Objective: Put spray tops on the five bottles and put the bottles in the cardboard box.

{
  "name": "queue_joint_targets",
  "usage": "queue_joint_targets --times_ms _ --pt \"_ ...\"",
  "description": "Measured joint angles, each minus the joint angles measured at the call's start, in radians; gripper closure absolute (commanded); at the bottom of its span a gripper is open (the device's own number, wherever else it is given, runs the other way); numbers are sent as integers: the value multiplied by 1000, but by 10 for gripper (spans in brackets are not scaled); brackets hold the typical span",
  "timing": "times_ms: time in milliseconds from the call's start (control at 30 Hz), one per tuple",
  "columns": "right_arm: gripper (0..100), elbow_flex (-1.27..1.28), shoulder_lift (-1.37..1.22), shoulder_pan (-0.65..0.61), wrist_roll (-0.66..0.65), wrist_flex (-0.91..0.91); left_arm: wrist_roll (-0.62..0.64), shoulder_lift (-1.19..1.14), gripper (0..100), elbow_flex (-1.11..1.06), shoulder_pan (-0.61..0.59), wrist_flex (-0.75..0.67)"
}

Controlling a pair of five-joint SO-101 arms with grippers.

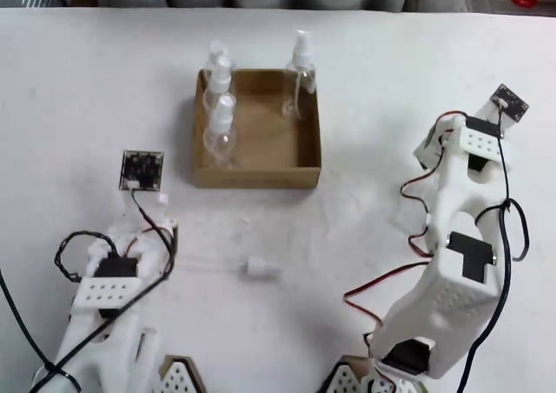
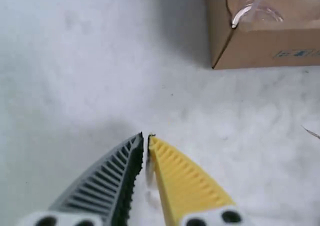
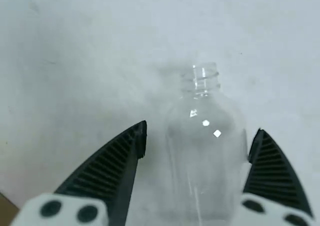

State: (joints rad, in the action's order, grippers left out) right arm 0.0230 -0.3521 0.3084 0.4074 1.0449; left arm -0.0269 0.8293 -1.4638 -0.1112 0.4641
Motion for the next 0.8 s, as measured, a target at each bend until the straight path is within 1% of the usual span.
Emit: queue_joint_targets --times_ms 167,433,600,700,800 --pt "711 0 -3 2 8 0 0 0 980 0 0 0" --pt "717 -89 -120 0 8 0 0 0 980 0 0 0" --pt "829 -153 -155 3 11 58 0 0 980 0 0 0" --pt "829 -172 -167 3 -6 72 0 0 980 0 0 0" --pt "769 -173 -169 3 -37 92 0 0 980 0 0 0"
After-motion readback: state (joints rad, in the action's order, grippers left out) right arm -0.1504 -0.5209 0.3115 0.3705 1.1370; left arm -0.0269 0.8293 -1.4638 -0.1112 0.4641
